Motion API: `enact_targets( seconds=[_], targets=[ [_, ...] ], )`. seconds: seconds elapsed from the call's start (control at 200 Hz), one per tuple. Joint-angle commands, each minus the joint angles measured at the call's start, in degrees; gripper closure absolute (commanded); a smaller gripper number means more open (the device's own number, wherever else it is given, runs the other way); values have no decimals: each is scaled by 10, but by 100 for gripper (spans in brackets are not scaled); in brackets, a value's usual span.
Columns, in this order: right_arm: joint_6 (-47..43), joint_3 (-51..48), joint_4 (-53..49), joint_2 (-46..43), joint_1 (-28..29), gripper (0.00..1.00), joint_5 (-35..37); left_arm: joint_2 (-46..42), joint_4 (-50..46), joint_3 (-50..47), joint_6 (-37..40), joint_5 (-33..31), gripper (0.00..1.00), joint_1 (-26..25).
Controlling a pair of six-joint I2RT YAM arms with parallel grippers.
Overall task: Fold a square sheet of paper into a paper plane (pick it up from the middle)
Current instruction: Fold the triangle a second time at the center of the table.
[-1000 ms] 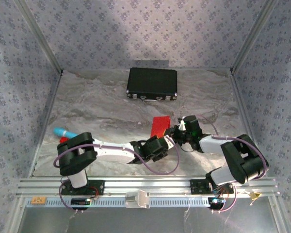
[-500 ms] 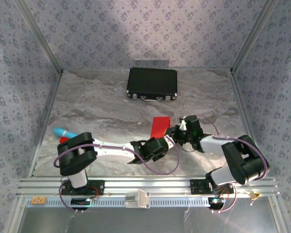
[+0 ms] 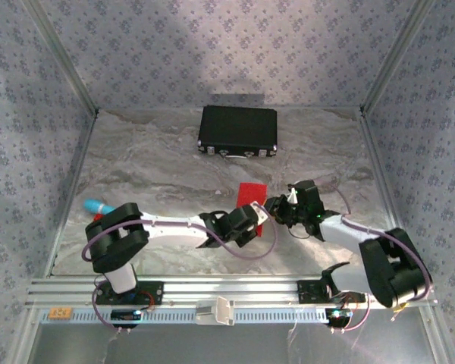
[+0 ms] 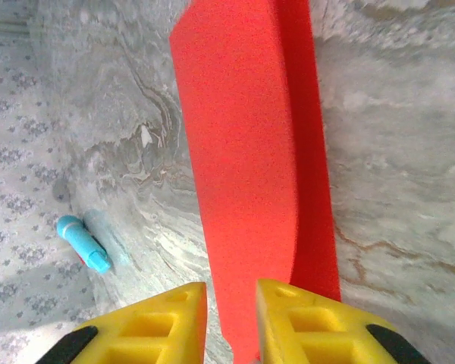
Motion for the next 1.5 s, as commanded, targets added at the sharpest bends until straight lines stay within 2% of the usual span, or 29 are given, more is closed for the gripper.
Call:
enact_targets(
  seconds=[0.0,0.2,0.395,0.595,0.7,0.825,0.929,1.109,1.254,1.494],
  targets=[
    [-29,0,-102,-56,-9,73,55,-18,-12,14,-48,114,100,30],
    [-60,3,-186,-136,-23,74,74,-5,9,20,-115,259,100,89],
    [-70,-6,-174,-142,-11,80,25,24,38,33,-176,354,100,133],
    [-61,-7,-134,-93,41,90,13,38,35,39,-191,363,100,141],
    [-58,5,-129,-53,79,95,39,39,35,38,-195,361,100,141],
    [-43,3,-80,-10,97,97,43,41,31,42,-197,361,100,141],
    [-51,13,-67,21,100,98,32,44,25,44,-196,360,100,142],
    [-93,30,-141,46,91,100,60,50,28,45,-206,364,100,144],
    [-121,25,-189,49,72,100,72,59,37,46,-221,371,100,148],
    [-144,25,-201,35,45,100,61,71,48,48,-237,385,100,154]
  ],
)
